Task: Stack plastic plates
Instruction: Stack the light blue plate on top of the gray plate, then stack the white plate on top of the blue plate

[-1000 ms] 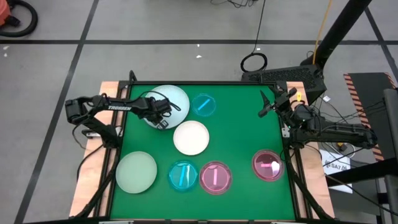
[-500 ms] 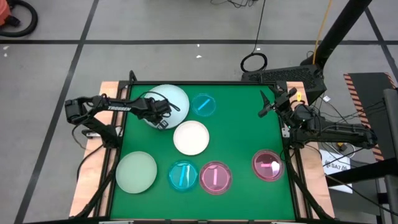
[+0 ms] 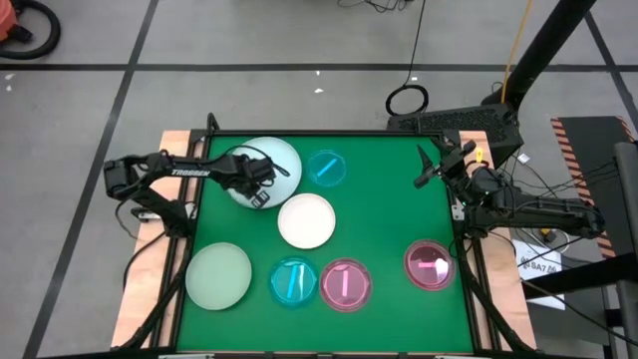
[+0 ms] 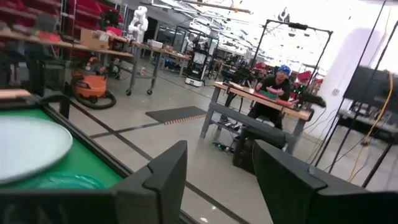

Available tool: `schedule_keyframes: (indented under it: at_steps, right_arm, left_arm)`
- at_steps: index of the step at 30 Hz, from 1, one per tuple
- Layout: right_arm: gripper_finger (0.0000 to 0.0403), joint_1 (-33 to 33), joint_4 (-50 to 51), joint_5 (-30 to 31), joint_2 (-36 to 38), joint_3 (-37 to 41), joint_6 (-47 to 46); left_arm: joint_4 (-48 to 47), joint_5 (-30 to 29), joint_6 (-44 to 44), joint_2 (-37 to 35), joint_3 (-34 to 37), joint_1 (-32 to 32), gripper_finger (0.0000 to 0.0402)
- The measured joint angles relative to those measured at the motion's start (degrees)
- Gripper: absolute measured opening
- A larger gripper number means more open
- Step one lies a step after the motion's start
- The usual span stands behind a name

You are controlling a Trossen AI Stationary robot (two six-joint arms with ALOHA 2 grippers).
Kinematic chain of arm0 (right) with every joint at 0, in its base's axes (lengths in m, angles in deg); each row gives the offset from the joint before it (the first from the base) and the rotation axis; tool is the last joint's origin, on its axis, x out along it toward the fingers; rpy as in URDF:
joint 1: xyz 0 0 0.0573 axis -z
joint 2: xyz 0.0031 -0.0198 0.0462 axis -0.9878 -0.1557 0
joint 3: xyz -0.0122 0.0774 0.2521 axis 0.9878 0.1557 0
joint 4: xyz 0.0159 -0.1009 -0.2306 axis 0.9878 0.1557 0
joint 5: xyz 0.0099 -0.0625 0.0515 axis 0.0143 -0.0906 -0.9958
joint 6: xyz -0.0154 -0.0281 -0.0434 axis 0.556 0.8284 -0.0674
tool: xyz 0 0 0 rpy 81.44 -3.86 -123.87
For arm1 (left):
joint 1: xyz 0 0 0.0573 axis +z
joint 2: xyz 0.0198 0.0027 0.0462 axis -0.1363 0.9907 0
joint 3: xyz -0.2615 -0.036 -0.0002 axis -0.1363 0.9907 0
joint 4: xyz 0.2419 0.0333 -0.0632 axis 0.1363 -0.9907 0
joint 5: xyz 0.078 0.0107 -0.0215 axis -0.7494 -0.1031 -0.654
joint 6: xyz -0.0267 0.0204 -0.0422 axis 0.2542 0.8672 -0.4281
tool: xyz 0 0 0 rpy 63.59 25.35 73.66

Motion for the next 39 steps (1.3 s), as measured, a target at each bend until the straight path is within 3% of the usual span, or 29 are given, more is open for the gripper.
schedule_keyframes:
  at_steps: [4,11,19,27,32,39]
  right_arm:
    - [0.0175,0.0,-0.4,-1.1,-0.1,-0.1,-6.7]
    - [0.0146,-0.1,-0.9,-14.9,-10.5,-7.0,-22.9]
    - [0.0111,-0.1,-0.5,-15.3,-32.4,-15.8,-31.5]
    - [0.0096,-0.1,4.1,-15.3,-47.0,-26.3,-36.6]
    - [0.0093,-0.1,4.4,-17.7,-52.8,-30.4,-37.9]
    - [0.0093,-0.2,4.7,-32.1,-57.9,-33.1,-40.7]
  left_arm:
    - [1.7,-4.9,3.0,-5.0,-0.6,-3.7,0.0099]
    - [13.9,-9.1,14.2,-18.5,-0.6,-11.8,0.0099]
    - [29.5,-8.7,29.2,-29.9,2.1,-17.1,0.0099]
    - [46.0,-8.4,36.8,-39.7,12.8,-13.8,0.0099]
    - [44.7,-8.4,36.9,-43.6,13.6,-9.7,0.0099]
    - [35.7,-8.4,33.2,-44.3,13.7,-7.3,0.0099]
